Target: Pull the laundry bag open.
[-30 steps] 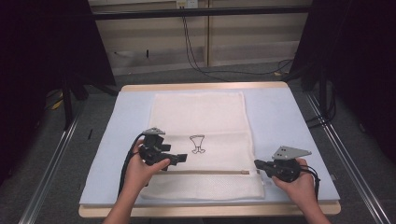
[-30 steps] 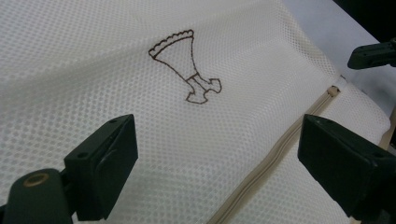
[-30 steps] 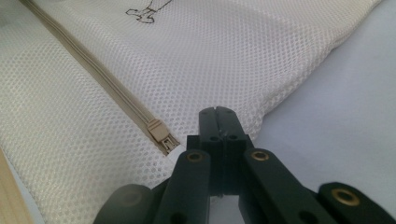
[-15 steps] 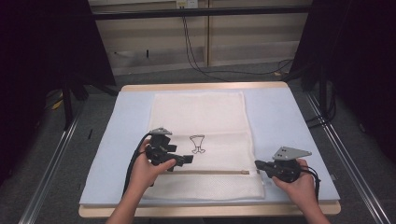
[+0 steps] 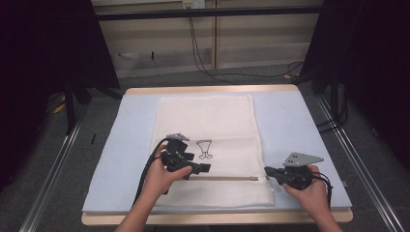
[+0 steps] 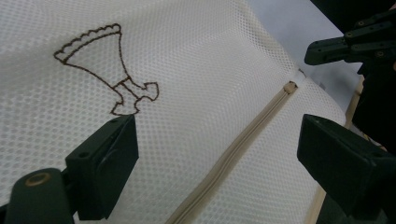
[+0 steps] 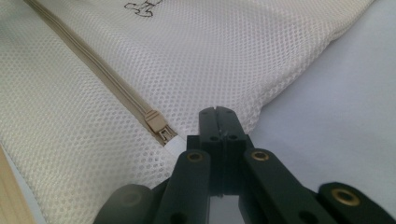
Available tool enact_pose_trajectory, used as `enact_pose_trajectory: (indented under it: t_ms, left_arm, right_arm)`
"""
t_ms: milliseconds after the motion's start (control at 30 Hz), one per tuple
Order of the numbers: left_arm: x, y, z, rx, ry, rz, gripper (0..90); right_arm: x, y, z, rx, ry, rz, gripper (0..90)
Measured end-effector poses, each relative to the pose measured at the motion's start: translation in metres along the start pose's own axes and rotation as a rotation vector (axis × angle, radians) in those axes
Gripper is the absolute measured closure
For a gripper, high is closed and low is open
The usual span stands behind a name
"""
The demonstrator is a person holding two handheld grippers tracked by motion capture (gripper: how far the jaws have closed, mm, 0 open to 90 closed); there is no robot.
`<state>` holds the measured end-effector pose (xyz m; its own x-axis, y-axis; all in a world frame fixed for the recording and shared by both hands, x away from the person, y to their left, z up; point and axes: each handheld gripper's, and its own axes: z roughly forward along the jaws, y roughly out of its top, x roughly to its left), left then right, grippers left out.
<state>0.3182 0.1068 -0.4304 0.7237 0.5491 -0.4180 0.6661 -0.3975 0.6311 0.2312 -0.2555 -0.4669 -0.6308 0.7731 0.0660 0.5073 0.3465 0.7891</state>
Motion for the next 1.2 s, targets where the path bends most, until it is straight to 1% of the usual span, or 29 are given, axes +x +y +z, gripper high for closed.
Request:
enact_pose_trajectory:
  t_ms: [100, 167, 233, 300, 333, 367, 400, 500, 567, 600, 633, 667, 700, 767, 800, 833, 867, 900, 933, 1000, 1033, 1067, 1100, 1133, 1167, 1200]
  left_arm:
    - [-0.005, 0.002, 0.004, 0.003, -0.020, 0.008, 14.4]
    - [-0.010, 0.004, 0.009, 0.006, -0.037, 0.000, 15.3]
    - [-0.013, 0.006, 0.013, 0.023, -0.050, 0.003, 17.2]
    - [-0.016, 0.007, 0.018, 0.031, -0.060, -0.002, 17.6]
    - [-0.017, 0.007, 0.020, 0.042, -0.063, -0.006, 18.7]
    - [-0.018, 0.008, 0.022, 0.055, -0.082, -0.015, 21.4]
    - [-0.018, 0.008, 0.024, 0.057, -0.093, -0.016, 22.2]
    - [-0.022, 0.009, 0.029, 0.074, -0.102, -0.014, 23.5]
    - [-0.024, 0.009, 0.032, 0.083, -0.104, -0.022, 25.7]
    - [-0.025, 0.010, 0.032, 0.097, -0.101, -0.007, 27.3]
    - [-0.026, 0.010, 0.034, 0.088, -0.100, -0.021, 27.7]
    - [-0.028, 0.011, 0.035, 0.094, -0.109, -0.031, 29.1]
    - [-0.028, 0.011, 0.037, 0.093, -0.120, -0.027, 30.7]
    - [-0.030, 0.012, 0.041, 0.075, -0.138, -0.032, 31.4]
    - [-0.032, 0.012, 0.043, 0.080, -0.142, -0.038, 31.8]
    - [-0.033, 0.013, 0.045, 0.086, -0.153, -0.059, 32.1]
    - [-0.032, 0.014, 0.047, 0.104, -0.176, -0.061, 33.9]
    - [-0.033, 0.014, 0.049, 0.110, -0.175, -0.061, 34.9]
    - [-0.034, 0.015, 0.051, 0.105, -0.171, -0.075, 34.9]
    - [-0.035, 0.016, 0.054, 0.113, -0.170, -0.067, 36.7]
    - [-0.036, 0.017, 0.056, 0.103, -0.166, -0.073, 37.5]
    - [-0.036, 0.017, 0.057, 0.112, -0.170, -0.074, 39.4]
    - [-0.037, 0.018, 0.059, 0.112, -0.173, -0.093, 40.7]
    - [-0.038, 0.019, 0.060, 0.111, -0.181, -0.102, 42.1]
    - [-0.039, 0.019, 0.062, 0.118, -0.188, -0.126, 44.4]
    - [-0.040, 0.019, 0.063, 0.119, -0.195, -0.139, 45.7]
  right_arm:
    - [0.000, 0.000, -0.001, -0.006, -0.007, -0.002, 90.0]
    - [0.001, -0.001, -0.002, -0.006, -0.006, -0.011, 90.0]
    - [0.001, -0.001, -0.003, -0.008, -0.009, -0.012, 90.0]
    - [0.001, -0.001, -0.003, -0.011, -0.009, -0.016, 90.0]
    - [0.000, -0.001, -0.003, -0.012, -0.010, -0.016, 90.0]
    - [0.000, -0.001, -0.003, -0.013, -0.009, -0.016, 90.0]
    - [0.000, -0.001, -0.003, -0.012, -0.005, -0.018, 90.0]
    - [0.000, -0.002, -0.002, -0.011, -0.003, -0.021, 90.0]
    - [0.000, -0.002, -0.002, -0.009, -0.001, -0.023, 90.0]
    - [0.000, -0.002, -0.002, -0.010, 0.002, -0.026, 90.0]
    - [0.001, -0.002, -0.002, -0.010, 0.000, -0.027, 90.0]
    - [0.001, -0.002, -0.001, -0.010, 0.003, -0.033, 90.0]
    - [0.002, -0.002, -0.001, -0.009, 0.005, -0.037, 90.0]
    - [0.002, -0.002, 0.000, -0.012, 0.003, -0.038, 90.0]
    - [0.002, -0.002, -0.001, -0.012, 0.004, -0.038, 90.0]
    - [0.002, -0.002, -0.001, -0.015, 0.006, -0.037, 90.0]
    - [0.002, -0.002, -0.001, -0.017, 0.007, -0.035, 90.0]
    - [0.002, -0.002, -0.001, -0.020, 0.007, -0.037, 90.0]
    - [0.002, -0.002, -0.001, -0.020, 0.008, -0.037, 90.0]
    - [0.002, -0.002, -0.001, -0.015, 0.010, -0.039, 90.0]
    - [0.002, -0.002, -0.001, -0.015, 0.011, -0.040, 90.0]
    - [0.002, -0.002, 0.000, -0.013, 0.011, -0.041, 90.0]
    - [0.002, -0.002, 0.000, -0.015, 0.011, -0.046, 90.0]
    - [0.003, -0.002, 0.000, -0.014, 0.012, -0.051, 90.0]
    - [0.003, -0.002, 0.001, -0.012, 0.013, -0.051, 90.0]
    - [0.003, -0.002, 0.001, -0.012, 0.020, -0.054, 90.0]
